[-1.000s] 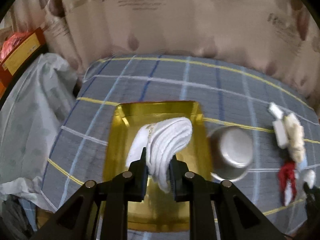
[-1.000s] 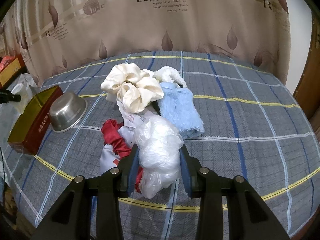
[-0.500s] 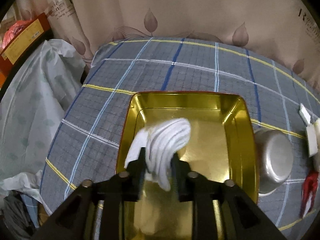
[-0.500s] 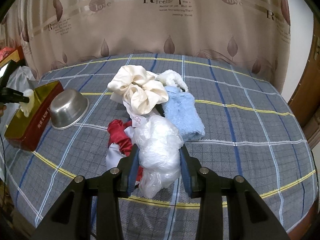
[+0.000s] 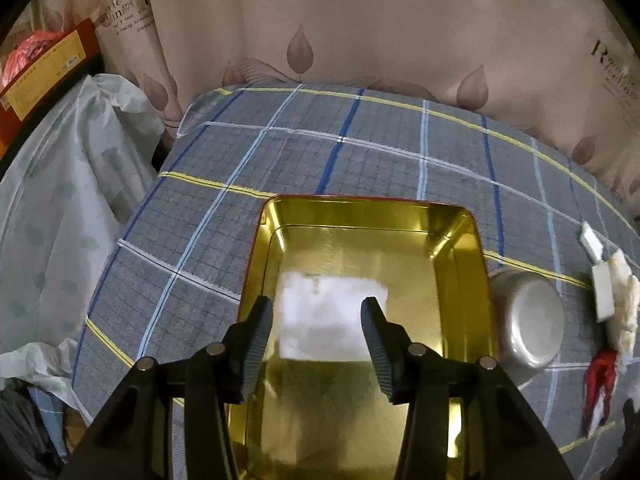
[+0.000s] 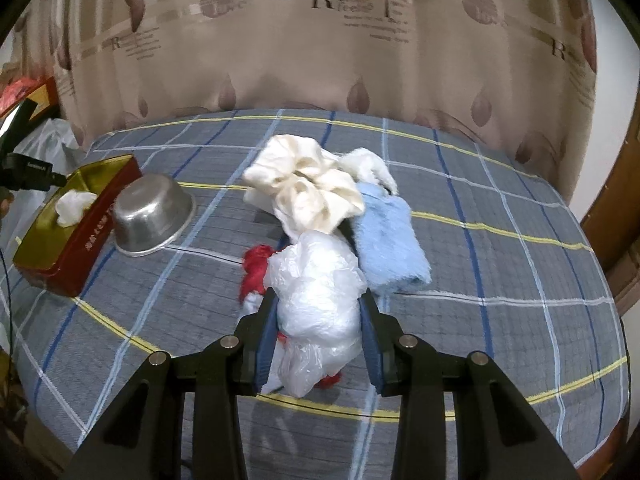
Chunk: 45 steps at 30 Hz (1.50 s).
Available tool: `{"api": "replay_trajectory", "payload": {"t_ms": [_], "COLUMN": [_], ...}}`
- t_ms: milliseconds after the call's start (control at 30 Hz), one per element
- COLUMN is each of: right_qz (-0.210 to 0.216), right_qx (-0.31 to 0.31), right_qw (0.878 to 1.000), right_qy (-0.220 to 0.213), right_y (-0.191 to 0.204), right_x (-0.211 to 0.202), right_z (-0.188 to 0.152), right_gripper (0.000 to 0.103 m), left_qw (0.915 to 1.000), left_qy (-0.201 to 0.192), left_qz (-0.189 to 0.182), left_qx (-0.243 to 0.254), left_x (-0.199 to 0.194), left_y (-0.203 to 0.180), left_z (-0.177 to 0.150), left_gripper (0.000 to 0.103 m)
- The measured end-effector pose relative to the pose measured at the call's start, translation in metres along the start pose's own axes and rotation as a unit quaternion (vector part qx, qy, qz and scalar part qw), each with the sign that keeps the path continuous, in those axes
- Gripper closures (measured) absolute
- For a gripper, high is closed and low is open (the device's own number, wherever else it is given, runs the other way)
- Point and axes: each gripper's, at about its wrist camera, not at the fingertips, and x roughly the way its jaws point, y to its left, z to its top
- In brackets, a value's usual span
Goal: Organize soft objects
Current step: 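Carry the white sock into the gold tray and open the left gripper, then lower the white plastic bag into the gold tray and open the right gripper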
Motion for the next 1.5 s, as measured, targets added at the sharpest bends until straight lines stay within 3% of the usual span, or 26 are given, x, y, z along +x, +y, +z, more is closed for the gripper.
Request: {"api": "replay_trajectory", "payload": {"t_ms": [500, 867, 1033, 1167, 1500], "right_qz": [0.111, 0.192, 0.219, 0.219, 0.199], "right_qx": [-0.067, -0.142, -0.169, -0.181, -0.191], "right_qw": [0.992, 0.971, 0.961, 0.959, 0.961], "right_qy": [0.005, 0.002, -0.006, -0.005, 0.026], "right_y": [0.082, 0.176, 0.22, 0.25, 0.304], "right_x": [0.007, 0.009, 0.016, 0.031, 0.094], "right_z": [0.019, 0.051, 0.074, 0.091, 0.127], "right_gripper": [0.068, 0.068, 0.068, 0.068, 0.068], "left_qw": [0.9994, 0.9968, 0.9962, 0.9939, 0.9897], "left_qy": [-0.013, -0.045, -0.033, -0.035, -0.031], "left_qz": [0.022, 0.054, 0.054, 0.077, 0.084], "left_qx": [-0.022, -0.037, -0.061, -0.072, -0.112], "left_x": [-0.039, -0.066, -0.066, -0.067, -0.062], "left_y": [0.017, 0.036, 0.056, 0.073, 0.105], "left_z": [-0.044, -0.079, -0.098, -0.109, -0.113], "left_gripper": [0.056, 0.056, 0.056, 0.056, 0.056]}}
